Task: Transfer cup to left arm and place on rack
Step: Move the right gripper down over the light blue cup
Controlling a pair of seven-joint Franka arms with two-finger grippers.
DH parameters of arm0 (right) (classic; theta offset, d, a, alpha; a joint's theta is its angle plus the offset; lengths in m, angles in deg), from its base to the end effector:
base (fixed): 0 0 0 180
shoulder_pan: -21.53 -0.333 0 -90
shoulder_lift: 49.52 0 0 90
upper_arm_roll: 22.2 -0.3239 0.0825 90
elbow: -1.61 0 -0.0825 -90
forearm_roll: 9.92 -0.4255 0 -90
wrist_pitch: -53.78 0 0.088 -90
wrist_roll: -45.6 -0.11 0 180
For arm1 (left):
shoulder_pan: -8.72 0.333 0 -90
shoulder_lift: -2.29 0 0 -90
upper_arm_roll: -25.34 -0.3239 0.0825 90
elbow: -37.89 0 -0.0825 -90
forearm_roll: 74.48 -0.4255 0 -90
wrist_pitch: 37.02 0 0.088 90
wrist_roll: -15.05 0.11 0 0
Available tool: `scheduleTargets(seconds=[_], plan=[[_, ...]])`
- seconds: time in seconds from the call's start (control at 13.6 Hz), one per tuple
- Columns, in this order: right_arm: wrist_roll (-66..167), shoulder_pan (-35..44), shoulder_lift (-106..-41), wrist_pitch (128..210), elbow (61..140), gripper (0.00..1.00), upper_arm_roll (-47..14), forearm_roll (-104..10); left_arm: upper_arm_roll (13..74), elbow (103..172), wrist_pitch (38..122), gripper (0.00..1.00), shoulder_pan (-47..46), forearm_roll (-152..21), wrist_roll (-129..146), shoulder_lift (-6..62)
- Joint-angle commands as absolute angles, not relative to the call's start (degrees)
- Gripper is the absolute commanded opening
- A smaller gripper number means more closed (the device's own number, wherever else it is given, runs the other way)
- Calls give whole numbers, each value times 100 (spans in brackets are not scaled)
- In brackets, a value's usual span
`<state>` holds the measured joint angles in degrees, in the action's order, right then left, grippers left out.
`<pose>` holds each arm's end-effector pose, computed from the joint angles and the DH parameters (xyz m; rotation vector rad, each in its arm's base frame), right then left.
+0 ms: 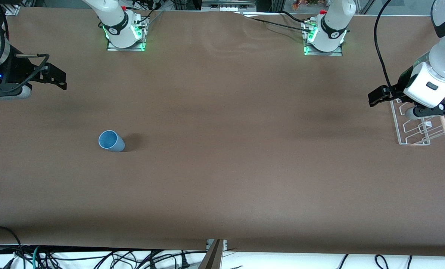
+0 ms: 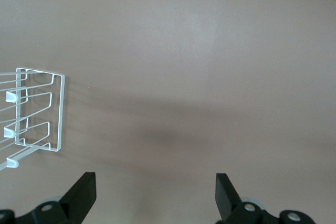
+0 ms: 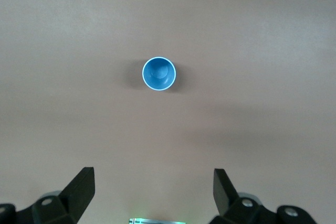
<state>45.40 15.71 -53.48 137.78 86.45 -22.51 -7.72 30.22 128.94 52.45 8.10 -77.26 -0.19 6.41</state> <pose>0.6039 0.0602 0.6249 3.0925 0.1564 -0.1263 0.6112 -0.0518 0.5760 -3.0681 -0.2583 0.1386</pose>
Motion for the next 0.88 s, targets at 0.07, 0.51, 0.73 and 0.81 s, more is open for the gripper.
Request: scheduleTargets(seconds=[0.07,0.51,0.73,0.81], plan=[[4508,1705,-5295,13719,8678,100,-2369,-667,3035,12912,5281,100,855,-7711,116,607],[4525,1723,-5382,14410,9220,100,-2343,-684,3035,12912,5281,100,855,-7711,116,615],[4552,1793,-5742,15237,9599,100,-2325,-676,3035,12912,5290,100,846,-7720,116,615],[4552,1793,-5874,15457,9731,100,-2316,-667,3035,12912,5290,100,846,-7720,116,615]])
